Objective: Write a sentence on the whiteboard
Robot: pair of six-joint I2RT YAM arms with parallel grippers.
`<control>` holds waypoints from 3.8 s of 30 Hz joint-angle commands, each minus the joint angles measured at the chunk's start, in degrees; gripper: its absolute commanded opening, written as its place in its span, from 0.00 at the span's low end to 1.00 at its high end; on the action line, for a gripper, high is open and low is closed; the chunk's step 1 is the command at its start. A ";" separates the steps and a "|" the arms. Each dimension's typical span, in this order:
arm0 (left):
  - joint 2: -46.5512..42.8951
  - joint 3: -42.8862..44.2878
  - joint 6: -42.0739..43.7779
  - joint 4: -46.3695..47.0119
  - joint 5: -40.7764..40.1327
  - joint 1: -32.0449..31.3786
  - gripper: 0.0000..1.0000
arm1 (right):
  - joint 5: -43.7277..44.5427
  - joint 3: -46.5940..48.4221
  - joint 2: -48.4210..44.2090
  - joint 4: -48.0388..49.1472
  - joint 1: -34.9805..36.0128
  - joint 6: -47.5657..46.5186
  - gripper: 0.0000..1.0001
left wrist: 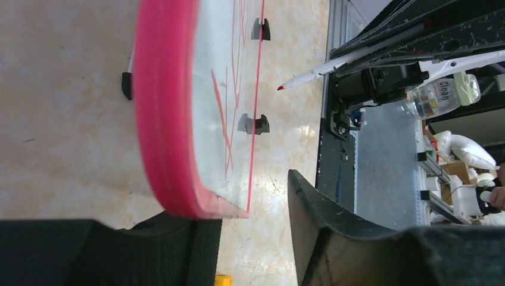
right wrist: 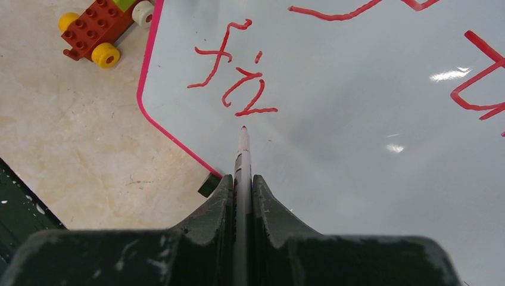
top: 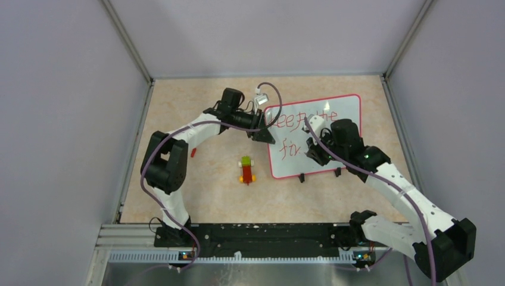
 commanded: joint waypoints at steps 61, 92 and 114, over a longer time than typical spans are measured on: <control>0.24 0.92 -1.63 5.59 0.56 0.02 0.00 | 6.25 2.77 6.06 4.45 -0.57 -1.68 0.00; 0.25 1.09 -1.27 5.07 -0.11 0.08 0.00 | 3.79 3.73 -0.67 -3.36 -2.25 -1.84 0.00; 0.06 1.43 -1.86 5.57 0.50 0.08 0.00 | 7.65 4.00 -0.04 -0.67 -10.60 -0.53 0.00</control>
